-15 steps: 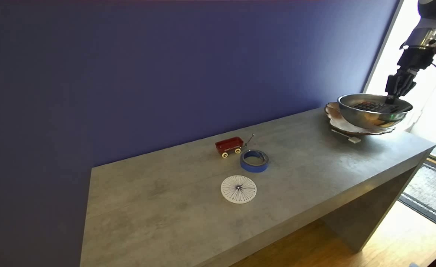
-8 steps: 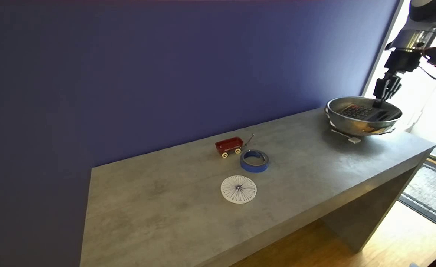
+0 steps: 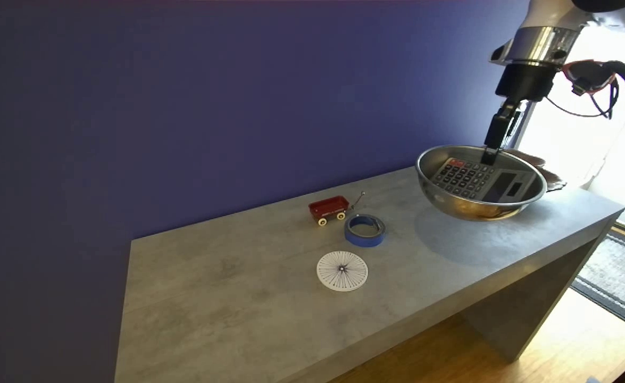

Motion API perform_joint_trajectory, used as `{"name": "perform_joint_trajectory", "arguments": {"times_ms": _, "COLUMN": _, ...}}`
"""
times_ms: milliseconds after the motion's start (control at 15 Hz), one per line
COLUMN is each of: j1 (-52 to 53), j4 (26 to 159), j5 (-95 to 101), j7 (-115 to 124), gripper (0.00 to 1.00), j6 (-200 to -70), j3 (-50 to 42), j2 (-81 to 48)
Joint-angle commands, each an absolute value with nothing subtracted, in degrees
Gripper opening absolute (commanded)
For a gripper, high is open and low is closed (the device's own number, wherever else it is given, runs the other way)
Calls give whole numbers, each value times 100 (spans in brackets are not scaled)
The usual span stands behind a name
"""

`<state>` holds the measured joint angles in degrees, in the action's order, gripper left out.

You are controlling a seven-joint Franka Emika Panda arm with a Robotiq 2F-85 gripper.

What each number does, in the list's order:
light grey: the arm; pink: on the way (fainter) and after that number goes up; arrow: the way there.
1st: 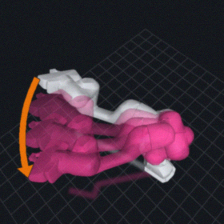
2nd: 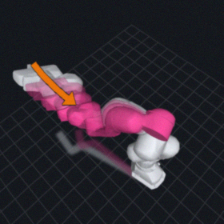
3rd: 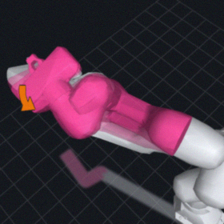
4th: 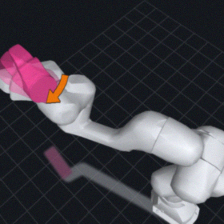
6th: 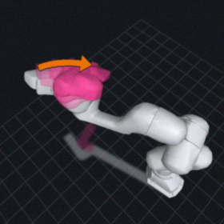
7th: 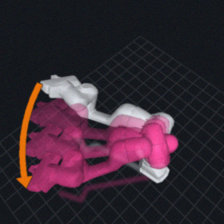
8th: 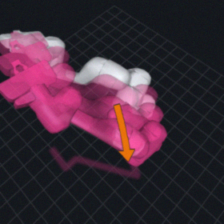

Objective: Take the metal bowl off of the wooden plate and place it on the left

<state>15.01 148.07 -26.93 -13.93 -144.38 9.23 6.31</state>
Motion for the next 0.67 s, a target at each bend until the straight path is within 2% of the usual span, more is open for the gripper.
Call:
{"name": "perform_joint_trajectory", "arguments": {"times_ms": 0, "j1": 1530, "j4": 14551, "j5": -2690, "j7": -1371, "gripper": 7, "j6": -14228, "j3": 1030, "j2": 514}}
{"name": "perform_joint_trajectory", "arguments": {"times_ms": 400, "j1": 1488, "j4": 13977, "j5": -2685, "j7": -1419, "gripper": 7, "j6": -13951, "j3": 1128, "j2": -21}}
{"name": "perform_joint_trajectory", "arguments": {"times_ms": 467, "j1": 1571, "j4": 13911, "j5": -2857, "j7": -1176, "gripper": 2, "j6": -14108, "j3": 1211, "j2": -153}}
{"name": "perform_joint_trajectory", "arguments": {"times_ms": 600, "j1": 1736, "j4": 13701, "j5": -2821, "j7": -480, "gripper": 2, "j6": -14307, "j3": 1432, "j2": -455}}
